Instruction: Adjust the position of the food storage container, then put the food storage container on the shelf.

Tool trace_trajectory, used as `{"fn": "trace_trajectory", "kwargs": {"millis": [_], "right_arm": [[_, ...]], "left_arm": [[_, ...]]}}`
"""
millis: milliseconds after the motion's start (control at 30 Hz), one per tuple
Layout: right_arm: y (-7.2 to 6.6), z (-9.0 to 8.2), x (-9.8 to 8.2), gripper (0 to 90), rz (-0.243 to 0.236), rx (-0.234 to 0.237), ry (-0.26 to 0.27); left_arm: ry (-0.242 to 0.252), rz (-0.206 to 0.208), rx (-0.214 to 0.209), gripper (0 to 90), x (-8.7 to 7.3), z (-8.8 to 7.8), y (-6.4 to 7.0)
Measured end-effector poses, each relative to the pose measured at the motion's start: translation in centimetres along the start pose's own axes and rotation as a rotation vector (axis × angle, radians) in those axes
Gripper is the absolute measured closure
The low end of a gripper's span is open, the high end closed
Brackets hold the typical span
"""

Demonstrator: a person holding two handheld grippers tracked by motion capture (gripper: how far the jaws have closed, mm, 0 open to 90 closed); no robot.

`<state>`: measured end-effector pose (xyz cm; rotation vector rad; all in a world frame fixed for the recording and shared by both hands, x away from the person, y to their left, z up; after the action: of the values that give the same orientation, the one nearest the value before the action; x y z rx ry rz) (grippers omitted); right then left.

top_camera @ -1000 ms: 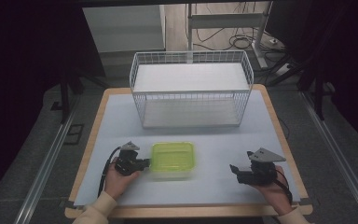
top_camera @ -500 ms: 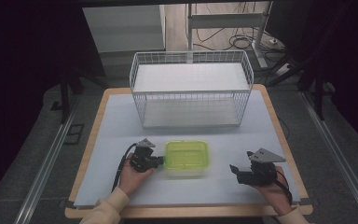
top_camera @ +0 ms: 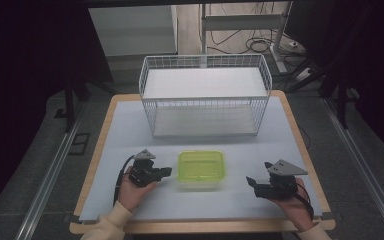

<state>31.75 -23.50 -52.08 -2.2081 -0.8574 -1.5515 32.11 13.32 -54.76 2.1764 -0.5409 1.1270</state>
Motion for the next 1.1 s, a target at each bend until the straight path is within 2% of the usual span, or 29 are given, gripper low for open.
{"fn": "trace_trajectory", "kwargs": {"millis": [167,200,500,567,633,700,767,900,933,967,1033,1067,1100], "right_arm": [[-0.1,0.0,0.0,17.6,-0.002,0.001,-0.002],[-0.1,0.0,0.0,17.6,-0.001,0.002,-0.002],[-0.1,0.0,0.0,17.6,0.003,0.006,-0.002],[-0.1,0.0,0.0,17.4,0.000,0.007,0.000],[-0.1,0.0,0.0,17.2,0.003,0.010,0.004],[-0.2,0.0,0.1,16.9,0.010,0.014,0.011],[-0.3,0.0,0.2,16.5,0.012,0.014,0.017],[-0.3,0.1,0.2,16.2,0.032,0.013,0.017],[-0.3,0.1,0.3,16.3,0.055,0.020,0.018],[-0.3,0.1,0.4,17.0,0.100,0.047,0.012],[-0.3,0.1,0.5,17.3,0.114,0.057,0.009],[-0.4,0.3,0.6,17.3,0.162,0.085,-0.010],[-0.4,0.3,0.7,17.3,0.179,0.089,-0.018]], "left_arm": [[0.026,0.004,0.004,88.6,0.4,-1.1,-0.2],[0.036,-0.003,0.018,88.6,0.6,-1.4,-0.3],[0.046,-0.016,0.027,87.2,0.7,-1.8,-0.4],[0.055,-0.009,0.040,82.2,0.9,-2.0,-0.4],[0.057,-0.011,0.046,65.5,1.0,-2.0,-0.4],[0.085,-0.014,0.063,54.1,1.3,-2.3,-0.3],[0.081,-0.027,0.055,43.7,1.4,-2.4,-0.3],[0.082,-0.044,0.039,34.7,1.6,-2.5,-0.3],[0.084,-0.054,0.031,34.7,1.7,-2.6,-0.2],[0.080,-0.061,0.026,32.5,1.8,-2.7,-0.2],[0.077,-0.069,0.027,31.9,1.9,-2.7,-0.2],[0.063,-0.081,0.025,31.2,2.0,-2.6,-0.3],[0.051,-0.088,0.023,31.2,2.1,-2.5,-0.3]]}}
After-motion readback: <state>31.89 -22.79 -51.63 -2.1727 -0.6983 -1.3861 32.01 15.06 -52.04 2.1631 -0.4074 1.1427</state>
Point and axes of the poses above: each handheld gripper's, and its own axes: z roughly forward along the jaws, x roughly out of its top, y roughly to its right, the point moved 5 cm from there along z, roughly forward along the jaws, and after that the axes turned 13 degrees about y, right-handed, at the moved point
